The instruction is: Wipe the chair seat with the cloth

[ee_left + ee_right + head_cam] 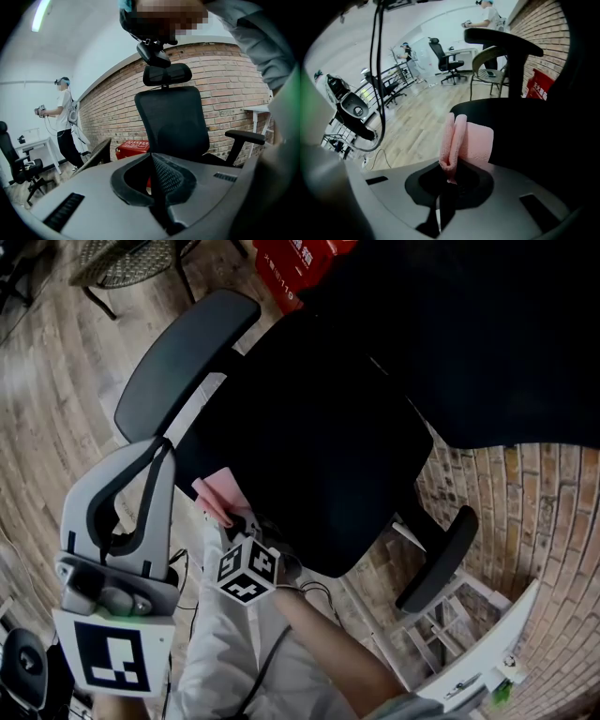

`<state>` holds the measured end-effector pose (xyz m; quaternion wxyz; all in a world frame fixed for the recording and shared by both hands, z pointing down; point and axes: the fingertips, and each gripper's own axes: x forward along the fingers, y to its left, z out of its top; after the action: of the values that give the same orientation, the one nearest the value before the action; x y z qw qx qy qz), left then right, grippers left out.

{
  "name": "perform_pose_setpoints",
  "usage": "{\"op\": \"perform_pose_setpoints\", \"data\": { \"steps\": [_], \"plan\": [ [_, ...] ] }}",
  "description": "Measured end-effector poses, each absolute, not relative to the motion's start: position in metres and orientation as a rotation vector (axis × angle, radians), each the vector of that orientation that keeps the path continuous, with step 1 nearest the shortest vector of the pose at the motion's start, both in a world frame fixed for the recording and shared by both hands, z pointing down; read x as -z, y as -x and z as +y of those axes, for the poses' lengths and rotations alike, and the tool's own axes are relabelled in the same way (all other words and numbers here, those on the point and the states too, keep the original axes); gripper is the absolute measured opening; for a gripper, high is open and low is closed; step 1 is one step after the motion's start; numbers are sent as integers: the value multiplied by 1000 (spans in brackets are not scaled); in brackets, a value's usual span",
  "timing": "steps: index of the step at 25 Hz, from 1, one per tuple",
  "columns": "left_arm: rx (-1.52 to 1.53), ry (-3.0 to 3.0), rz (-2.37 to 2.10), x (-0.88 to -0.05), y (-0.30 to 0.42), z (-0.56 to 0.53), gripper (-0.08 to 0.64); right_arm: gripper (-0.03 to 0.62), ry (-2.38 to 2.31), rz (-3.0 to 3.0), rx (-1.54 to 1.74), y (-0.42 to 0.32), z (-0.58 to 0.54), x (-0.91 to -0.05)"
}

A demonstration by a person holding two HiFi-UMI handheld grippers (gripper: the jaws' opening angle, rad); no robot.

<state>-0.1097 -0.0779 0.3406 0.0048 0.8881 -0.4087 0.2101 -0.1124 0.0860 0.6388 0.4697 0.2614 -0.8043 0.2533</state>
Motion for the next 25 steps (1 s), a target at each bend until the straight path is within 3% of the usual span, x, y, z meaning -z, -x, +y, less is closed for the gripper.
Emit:
{"op": "perform_pose_setpoints", "data": {
  "steps": [9,25],
  "plan": [
    [-647,-2785,-1270,-341,106,-74,18,54,-672,-1882,-640,66,107,-650],
    [-631,-2828,-1194,-338,75,-67,18,54,-1091,-1465,-671,-179,71,-653]
  ]
}}
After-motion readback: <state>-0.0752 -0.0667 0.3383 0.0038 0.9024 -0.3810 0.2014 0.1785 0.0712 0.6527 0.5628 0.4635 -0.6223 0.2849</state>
